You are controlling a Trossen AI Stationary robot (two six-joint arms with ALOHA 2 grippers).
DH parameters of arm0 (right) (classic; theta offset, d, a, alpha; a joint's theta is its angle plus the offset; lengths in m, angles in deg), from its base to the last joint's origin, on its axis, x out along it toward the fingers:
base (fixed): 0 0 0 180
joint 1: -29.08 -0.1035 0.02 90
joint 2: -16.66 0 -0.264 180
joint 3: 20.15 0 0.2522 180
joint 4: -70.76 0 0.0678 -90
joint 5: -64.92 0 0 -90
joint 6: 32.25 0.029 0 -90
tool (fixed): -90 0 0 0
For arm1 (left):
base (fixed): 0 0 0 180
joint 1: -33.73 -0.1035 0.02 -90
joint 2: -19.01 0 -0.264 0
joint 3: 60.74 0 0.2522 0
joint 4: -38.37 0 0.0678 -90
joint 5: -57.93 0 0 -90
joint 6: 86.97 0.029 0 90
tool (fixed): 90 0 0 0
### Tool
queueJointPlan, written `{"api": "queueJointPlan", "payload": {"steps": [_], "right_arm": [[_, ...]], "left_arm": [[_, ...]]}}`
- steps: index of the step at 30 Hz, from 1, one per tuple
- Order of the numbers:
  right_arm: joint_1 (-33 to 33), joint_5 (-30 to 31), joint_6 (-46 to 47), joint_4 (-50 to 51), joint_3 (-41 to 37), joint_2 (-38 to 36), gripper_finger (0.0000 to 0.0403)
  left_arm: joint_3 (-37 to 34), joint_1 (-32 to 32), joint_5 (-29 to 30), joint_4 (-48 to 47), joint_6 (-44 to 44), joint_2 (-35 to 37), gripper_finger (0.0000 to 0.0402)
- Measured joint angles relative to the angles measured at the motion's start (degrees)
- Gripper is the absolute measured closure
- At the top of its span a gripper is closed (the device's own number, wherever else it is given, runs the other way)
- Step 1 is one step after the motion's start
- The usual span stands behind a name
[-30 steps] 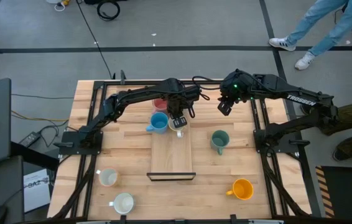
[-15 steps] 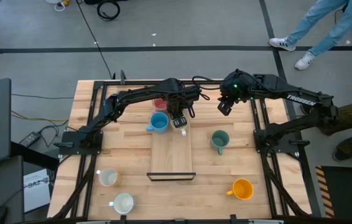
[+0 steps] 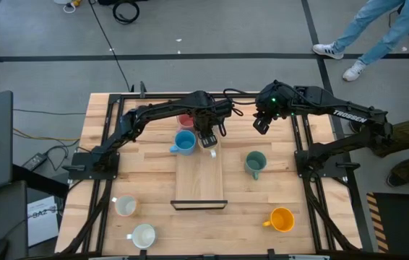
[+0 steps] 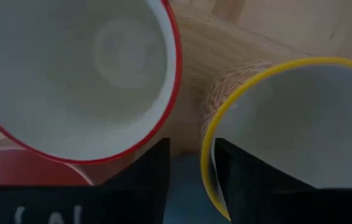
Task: Place coffee mugs
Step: Put the yellow patterned mug on the shelf
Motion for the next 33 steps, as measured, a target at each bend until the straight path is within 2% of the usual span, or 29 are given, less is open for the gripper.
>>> {"api": "queueJointPlan", "payload": {"steps": [15,23,33], "right_arm": [[0.0,0.0,-0.2,0.0,0.0,0.0,0.0268],[0.0,0.0,-0.22,-0.02,0.0,0.0,0.0268],[0.0,0.02,-0.22,-0.07,0.0,0.0,0.0268]], "left_arm": [[0.09,-0.02,0.0,-1.23,1.55,0.28,0.026],[3.38,-0.09,-0.02,-1.56,1.6,0.3,0.026],[3.32,-0.09,-0.64,-2.79,1.69,3.35,0.026]]}}
